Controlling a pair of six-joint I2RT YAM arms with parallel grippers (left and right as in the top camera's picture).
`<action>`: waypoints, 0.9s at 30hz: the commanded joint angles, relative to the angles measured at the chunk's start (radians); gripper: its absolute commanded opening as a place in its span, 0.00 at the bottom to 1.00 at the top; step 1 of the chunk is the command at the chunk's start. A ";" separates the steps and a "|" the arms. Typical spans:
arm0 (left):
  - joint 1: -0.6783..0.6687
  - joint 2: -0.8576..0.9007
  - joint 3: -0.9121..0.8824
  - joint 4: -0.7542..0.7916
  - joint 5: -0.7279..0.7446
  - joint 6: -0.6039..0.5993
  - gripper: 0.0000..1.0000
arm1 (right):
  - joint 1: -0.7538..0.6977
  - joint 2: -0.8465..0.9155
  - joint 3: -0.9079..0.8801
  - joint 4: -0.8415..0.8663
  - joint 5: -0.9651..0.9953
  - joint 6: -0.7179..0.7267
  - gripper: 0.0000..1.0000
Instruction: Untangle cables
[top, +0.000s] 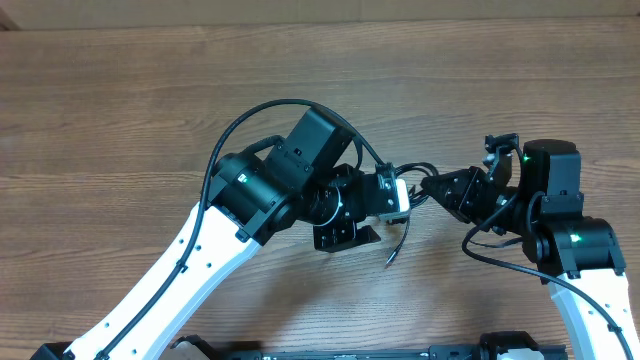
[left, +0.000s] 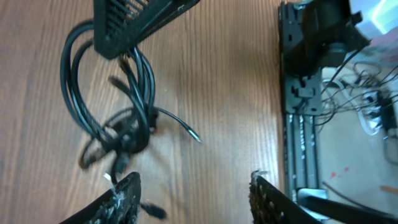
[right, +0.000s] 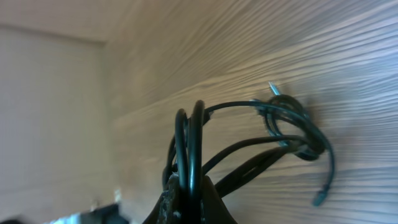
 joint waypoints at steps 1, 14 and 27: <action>-0.003 -0.010 0.022 0.005 -0.028 0.085 0.57 | -0.003 -0.003 0.023 0.029 -0.174 0.009 0.04; -0.014 -0.002 0.022 -0.001 -0.024 0.177 0.70 | -0.003 -0.003 0.023 0.065 -0.272 0.009 0.04; -0.039 0.036 0.022 0.000 -0.033 0.175 0.43 | -0.003 -0.003 0.023 0.077 -0.306 0.010 0.04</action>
